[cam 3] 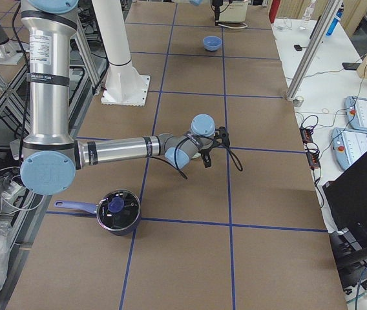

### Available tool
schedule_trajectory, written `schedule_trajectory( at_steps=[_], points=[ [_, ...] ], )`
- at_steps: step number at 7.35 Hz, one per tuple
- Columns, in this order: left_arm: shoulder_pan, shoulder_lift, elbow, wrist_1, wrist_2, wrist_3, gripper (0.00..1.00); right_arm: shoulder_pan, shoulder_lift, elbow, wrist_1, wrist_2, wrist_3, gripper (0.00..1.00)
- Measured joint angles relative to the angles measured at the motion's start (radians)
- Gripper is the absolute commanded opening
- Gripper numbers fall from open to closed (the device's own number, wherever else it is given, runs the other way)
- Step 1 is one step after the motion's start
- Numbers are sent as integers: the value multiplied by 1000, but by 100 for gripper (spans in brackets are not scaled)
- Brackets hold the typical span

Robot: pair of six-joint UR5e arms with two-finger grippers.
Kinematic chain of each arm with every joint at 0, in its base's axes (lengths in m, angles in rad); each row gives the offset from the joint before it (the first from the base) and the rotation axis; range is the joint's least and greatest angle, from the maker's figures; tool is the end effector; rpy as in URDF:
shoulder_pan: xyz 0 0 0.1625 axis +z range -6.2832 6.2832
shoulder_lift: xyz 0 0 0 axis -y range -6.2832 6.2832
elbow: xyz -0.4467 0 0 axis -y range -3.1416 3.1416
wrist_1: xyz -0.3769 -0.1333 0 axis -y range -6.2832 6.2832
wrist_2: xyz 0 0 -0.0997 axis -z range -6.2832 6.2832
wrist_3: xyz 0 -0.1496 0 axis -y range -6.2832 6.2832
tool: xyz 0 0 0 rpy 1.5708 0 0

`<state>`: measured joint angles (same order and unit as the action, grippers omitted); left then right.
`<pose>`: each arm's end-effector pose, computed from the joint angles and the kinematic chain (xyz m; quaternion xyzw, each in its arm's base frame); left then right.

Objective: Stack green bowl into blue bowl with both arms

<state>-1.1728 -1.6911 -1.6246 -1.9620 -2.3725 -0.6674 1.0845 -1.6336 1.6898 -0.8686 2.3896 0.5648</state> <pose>0.1951 -0.5306 0.5751 0.0309 0.4532 -0.0109 0.8908 -0.2082 -0.4453 0.5928 0.1082 -0.4902 -0.1138 0.8573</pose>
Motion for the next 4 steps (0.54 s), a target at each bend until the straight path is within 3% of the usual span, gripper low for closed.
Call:
schedule_trajectory(
  at_steps=[3,4],
  points=[
    [28,-21,96,-102,1,-21,90,-41,-12,-9,22,-8,24,92],
    [43,-25,120,-132,1,-36,84,-52,-15,-9,34,-10,39,91]
  ],
)
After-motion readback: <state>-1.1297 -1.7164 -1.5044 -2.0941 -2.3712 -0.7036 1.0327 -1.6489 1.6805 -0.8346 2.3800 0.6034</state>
